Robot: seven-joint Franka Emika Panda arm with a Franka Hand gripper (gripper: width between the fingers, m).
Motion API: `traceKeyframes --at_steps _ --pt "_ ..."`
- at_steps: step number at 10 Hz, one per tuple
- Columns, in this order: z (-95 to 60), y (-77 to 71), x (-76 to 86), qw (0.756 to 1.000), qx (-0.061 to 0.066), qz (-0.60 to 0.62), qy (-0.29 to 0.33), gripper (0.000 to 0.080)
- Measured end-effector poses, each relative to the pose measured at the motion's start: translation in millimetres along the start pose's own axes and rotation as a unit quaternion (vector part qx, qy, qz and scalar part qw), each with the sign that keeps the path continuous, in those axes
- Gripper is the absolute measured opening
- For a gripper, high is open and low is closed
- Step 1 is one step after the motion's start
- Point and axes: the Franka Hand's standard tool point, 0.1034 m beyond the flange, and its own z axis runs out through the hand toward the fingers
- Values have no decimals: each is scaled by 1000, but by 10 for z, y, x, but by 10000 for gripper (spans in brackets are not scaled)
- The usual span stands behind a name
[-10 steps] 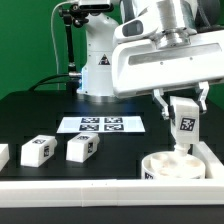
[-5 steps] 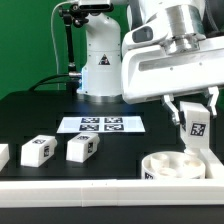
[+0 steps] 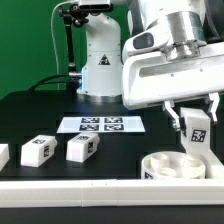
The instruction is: Assemble stool
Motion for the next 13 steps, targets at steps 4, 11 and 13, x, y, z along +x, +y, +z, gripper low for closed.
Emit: traceKeyframes --at_steps 4,11,13 --pt "65 -9 -86 1000 0 -1 -7 328" --pt "78 20 -61 999 -2 -11 42 328" --pt "83 17 -66 999 -2 -13 37 328"
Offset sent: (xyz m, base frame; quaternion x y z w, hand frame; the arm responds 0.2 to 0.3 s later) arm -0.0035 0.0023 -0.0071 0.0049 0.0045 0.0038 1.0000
